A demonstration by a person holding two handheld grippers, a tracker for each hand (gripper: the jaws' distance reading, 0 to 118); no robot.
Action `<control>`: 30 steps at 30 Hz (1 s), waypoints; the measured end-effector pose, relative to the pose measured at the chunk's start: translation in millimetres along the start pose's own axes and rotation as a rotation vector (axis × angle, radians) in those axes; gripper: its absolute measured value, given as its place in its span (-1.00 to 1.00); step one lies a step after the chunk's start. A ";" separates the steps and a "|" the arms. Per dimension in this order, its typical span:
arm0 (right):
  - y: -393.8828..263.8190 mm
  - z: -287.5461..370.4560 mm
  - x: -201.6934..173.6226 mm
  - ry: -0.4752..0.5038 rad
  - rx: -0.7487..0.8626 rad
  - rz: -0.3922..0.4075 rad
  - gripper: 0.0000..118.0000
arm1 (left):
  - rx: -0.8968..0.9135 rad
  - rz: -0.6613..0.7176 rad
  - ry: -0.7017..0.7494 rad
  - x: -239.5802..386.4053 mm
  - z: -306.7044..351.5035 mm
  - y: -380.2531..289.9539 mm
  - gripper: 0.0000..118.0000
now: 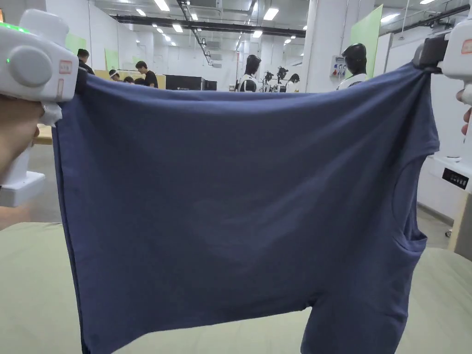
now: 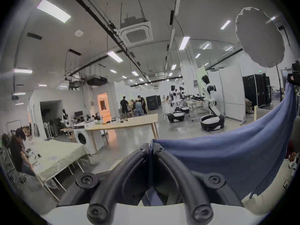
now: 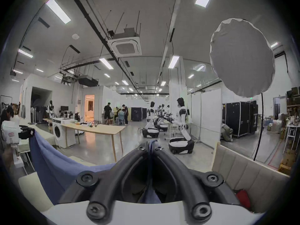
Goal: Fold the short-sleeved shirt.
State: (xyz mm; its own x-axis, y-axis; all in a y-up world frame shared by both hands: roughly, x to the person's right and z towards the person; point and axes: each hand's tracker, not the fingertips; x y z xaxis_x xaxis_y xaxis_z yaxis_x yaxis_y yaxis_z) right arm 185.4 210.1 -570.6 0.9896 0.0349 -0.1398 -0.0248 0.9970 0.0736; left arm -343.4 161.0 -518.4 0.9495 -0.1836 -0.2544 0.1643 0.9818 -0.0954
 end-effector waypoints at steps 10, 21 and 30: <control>-64.0 -23.0 -5.9 -0.001 -0.042 0.011 -0.92 | -0.086 0.023 -0.008 14.8 -31.0 -73.4 -0.98; -152.5 38.7 10.2 0.010 -0.089 -0.019 -0.92 | -0.173 0.062 -0.088 39.4 9.9 -176.7 -0.98; -233.5 200.4 27.0 0.078 -0.242 0.005 -0.92 | -0.260 -0.067 -0.225 32.9 161.2 -256.8 -0.98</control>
State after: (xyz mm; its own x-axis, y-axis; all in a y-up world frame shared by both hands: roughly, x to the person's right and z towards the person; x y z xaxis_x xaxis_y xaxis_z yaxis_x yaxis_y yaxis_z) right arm 246.3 -35.7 -393.8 0.9756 0.0357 -0.2164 -0.0720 0.9841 -0.1624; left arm -311.2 -89.3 -347.1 0.9788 -0.2033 -0.0234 0.1821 0.9174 -0.3539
